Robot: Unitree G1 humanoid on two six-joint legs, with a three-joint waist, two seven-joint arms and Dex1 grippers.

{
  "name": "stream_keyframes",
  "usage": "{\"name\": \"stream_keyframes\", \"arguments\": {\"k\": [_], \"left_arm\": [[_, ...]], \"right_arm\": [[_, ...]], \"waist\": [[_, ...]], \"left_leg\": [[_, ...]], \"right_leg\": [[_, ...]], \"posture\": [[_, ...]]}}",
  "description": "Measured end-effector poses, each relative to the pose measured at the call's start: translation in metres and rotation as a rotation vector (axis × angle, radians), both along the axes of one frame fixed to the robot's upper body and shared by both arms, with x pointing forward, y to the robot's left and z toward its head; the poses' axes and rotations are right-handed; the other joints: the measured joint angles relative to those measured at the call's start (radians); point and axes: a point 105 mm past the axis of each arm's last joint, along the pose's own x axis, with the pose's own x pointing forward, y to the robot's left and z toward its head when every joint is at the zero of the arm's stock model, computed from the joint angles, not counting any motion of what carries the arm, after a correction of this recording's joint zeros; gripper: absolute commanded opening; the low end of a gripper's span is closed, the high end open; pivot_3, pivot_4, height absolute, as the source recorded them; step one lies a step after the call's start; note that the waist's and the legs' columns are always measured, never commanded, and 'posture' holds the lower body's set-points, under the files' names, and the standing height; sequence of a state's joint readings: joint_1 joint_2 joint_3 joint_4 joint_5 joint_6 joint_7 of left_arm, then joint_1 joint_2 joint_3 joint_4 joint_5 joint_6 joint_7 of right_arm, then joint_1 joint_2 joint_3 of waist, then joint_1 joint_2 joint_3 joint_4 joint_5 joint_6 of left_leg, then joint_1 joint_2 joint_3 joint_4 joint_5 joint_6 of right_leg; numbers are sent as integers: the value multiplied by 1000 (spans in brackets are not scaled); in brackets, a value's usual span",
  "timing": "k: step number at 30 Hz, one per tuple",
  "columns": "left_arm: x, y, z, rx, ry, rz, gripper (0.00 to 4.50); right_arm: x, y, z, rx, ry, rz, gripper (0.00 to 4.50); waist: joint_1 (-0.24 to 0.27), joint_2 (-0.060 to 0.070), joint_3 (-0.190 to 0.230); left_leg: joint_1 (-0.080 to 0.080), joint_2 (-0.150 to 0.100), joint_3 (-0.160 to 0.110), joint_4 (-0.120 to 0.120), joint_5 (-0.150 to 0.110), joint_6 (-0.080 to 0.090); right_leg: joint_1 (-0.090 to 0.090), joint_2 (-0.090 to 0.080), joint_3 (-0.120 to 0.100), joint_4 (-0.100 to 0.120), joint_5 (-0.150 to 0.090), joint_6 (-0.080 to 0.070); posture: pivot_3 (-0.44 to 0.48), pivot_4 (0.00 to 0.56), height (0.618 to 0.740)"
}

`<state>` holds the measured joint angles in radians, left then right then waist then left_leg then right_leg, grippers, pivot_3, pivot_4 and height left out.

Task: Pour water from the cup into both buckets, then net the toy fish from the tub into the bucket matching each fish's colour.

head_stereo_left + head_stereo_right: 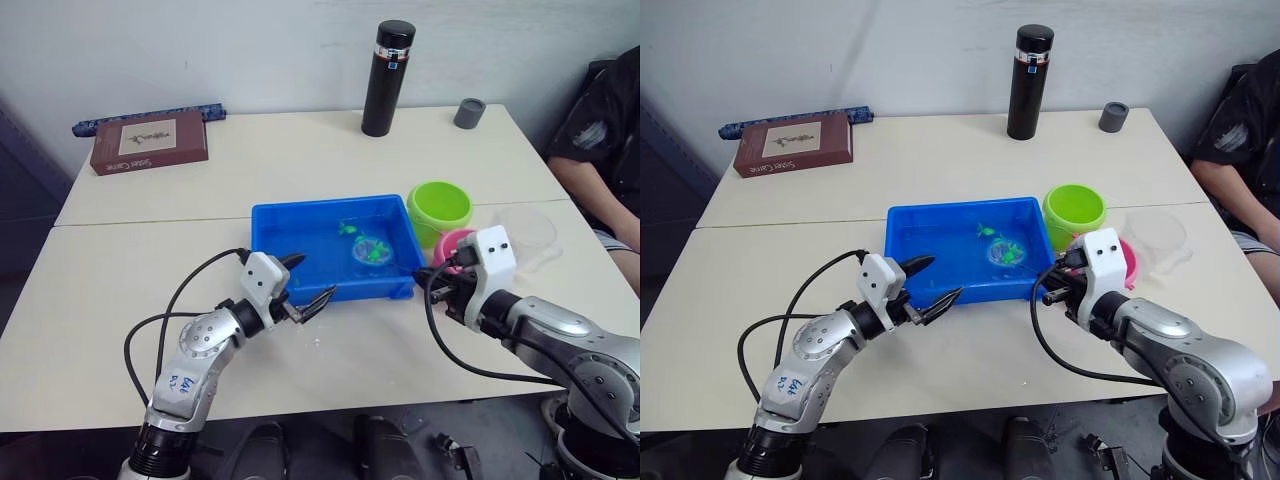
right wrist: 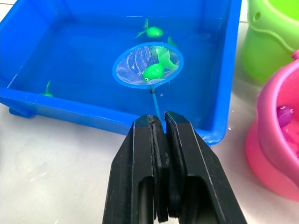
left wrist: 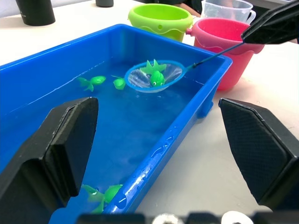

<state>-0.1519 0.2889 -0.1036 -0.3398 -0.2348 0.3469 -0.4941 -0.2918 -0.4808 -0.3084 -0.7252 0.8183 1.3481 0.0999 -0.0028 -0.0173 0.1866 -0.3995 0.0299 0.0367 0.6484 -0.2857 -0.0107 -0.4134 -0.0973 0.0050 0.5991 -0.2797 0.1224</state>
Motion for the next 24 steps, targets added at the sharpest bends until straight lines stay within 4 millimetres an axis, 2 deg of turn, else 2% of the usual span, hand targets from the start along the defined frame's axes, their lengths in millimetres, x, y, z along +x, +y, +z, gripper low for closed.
{"name": "stream_keyframes", "arguments": {"k": [13,15,19,24], "left_arm": [[0,-1,2,1,-6,-11,4445],[1,-3,4,-1,-13,-16,4445],[2,-3,5,-2,-17,-18,4445],[5,-3,1,-3,-6,-18,4445]], "right_arm": [[10,-13,48,-55,-258,-24,0],[15,-23,54,-91,-294,-54,0],[29,-60,59,-219,-350,-176,0],[39,-92,43,-315,-351,-243,0]], "waist": [[2,0,0],[1,0,0],[3,0,0],[3,0,0]], "left_leg": [[-1,0,1,0,0,0],[-1,-1,2,1,0,0],[-2,-1,4,2,0,0],[-2,-1,5,1,0,0]], "right_leg": [[0,0,-1,0,0,0],[0,0,-1,0,0,1],[1,0,-1,-2,1,1],[1,1,-1,-2,1,2]], "posture": [[0,150,740],[0,150,740],[0,150,740],[0,150,740]]}}
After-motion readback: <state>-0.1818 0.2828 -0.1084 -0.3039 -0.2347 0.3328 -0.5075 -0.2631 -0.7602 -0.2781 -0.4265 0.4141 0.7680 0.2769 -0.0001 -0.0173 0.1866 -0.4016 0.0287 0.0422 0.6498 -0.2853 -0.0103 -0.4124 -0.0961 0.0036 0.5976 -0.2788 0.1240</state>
